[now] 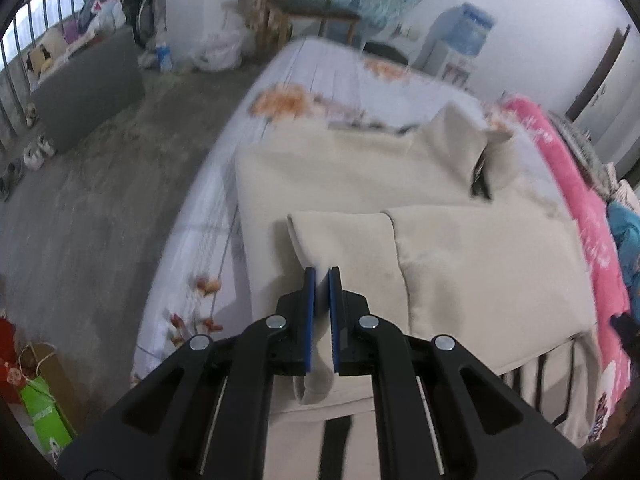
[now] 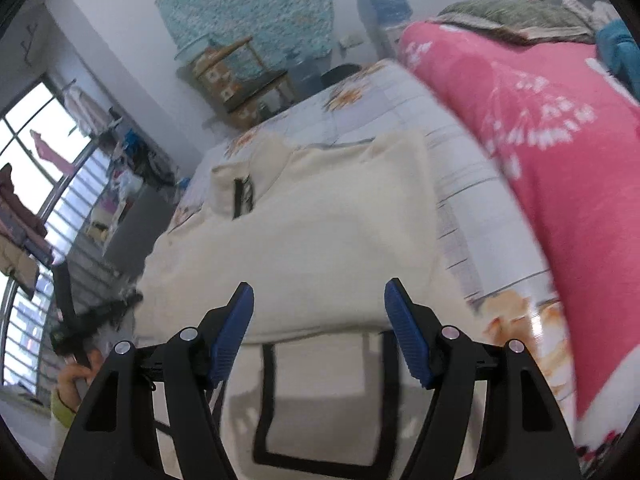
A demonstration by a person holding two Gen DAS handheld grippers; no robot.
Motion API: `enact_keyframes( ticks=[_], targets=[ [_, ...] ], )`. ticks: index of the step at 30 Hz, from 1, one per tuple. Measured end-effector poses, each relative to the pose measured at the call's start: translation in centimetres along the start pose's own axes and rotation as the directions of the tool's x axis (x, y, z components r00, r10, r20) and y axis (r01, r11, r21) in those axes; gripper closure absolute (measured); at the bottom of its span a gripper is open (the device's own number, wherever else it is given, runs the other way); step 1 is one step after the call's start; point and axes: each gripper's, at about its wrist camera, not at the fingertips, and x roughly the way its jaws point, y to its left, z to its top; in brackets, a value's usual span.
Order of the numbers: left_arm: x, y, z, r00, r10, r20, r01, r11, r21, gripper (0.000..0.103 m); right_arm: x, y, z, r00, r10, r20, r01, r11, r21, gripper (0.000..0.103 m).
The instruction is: Fold large clothes
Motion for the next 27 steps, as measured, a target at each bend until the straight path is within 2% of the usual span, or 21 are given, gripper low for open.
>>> enact_keyframes(
  ticks=[1,3,6,9,12,15,17,19,20,23,25,27],
  targets=[
    [0.6,0.3,-0.1,1.0,0.004,-0.011,-0.004,1.0,-0.005,0.092,-0.1,-0.2,0.2,1.0,-0.018,0.006,0.018,1.0,0.003,0.036],
    [1.0,1.0,-0.3,1.0,0.0,-0.011,0.0,1.0,-0.026,0.091,-0.4,-0.7,0.7,0.998,-0.065,0.018,0.065,0.998,0.01,0.037],
    [-1.2,1.5,-0.3,0.997,0.022,0.076,-0.02,0.999,-0.037,0.09,-1.1,-0.6,1.5,0.99,-0.131,0.054,0.132,0.991,-0.017,0.044],
    [-3.4,1.0,-0.4,0.986,-0.05,0.158,0.05,0.999,0.002,0.088,-1.2,-0.2,2.8,0.986,-0.152,0.068,0.156,0.986,-0.059,0.055],
    [-2.8,-1.0,-0.6,0.988,-0.09,0.125,0.079,0.993,0.089,0.086,0.2,0.9,4.5,0.985,-0.163,0.056,0.17,0.974,-0.147,0.06],
    [-0.3,-2.3,-1.1,0.996,-0.067,0.061,0.059,0.99,0.125,0.086,4.4,0.4,5.9,0.982,-0.186,-0.026,0.178,0.966,-0.186,0.073],
    [1.4,-2.4,-1.4,0.999,-0.04,0.03,0.036,0.992,0.12,0.086,7.5,-1.3,6.3,0.969,-0.231,-0.086,0.213,0.96,-0.18,0.078],
    [1.7,-2.2,-1.7,0.998,-0.035,0.051,0.03,0.993,0.113,0.087,9.5,-3.0,6.4,0.943,-0.314,-0.112,0.291,0.94,-0.179,0.08],
    [1.8,-2.1,-1.7,0.998,-0.038,0.049,0.033,0.993,0.113,0.087,10.1,-3.9,6.3,0.927,-0.358,-0.115,0.335,0.925,-0.179,0.08],
    [1.6,-2.1,-1.8,0.998,-0.034,0.05,0.028,0.992,0.124,0.087,9.8,-5.2,6.3,0.927,-0.363,-0.092,0.347,0.925,-0.155,0.083],
    [1.5,-2.4,-1.7,0.998,-0.019,0.056,0.01,0.989,0.149,0.086,8.5,-4.7,6.5,0.916,-0.398,-0.049,0.386,0.909,-0.155,0.083],
    [1.6,-2.7,-1.6,0.998,-0.016,0.067,0.005,0.986,0.166,0.085,7.4,-3.8,6.7,0.933,-0.358,-0.026,0.35,0.923,-0.159,0.083]
  ],
)
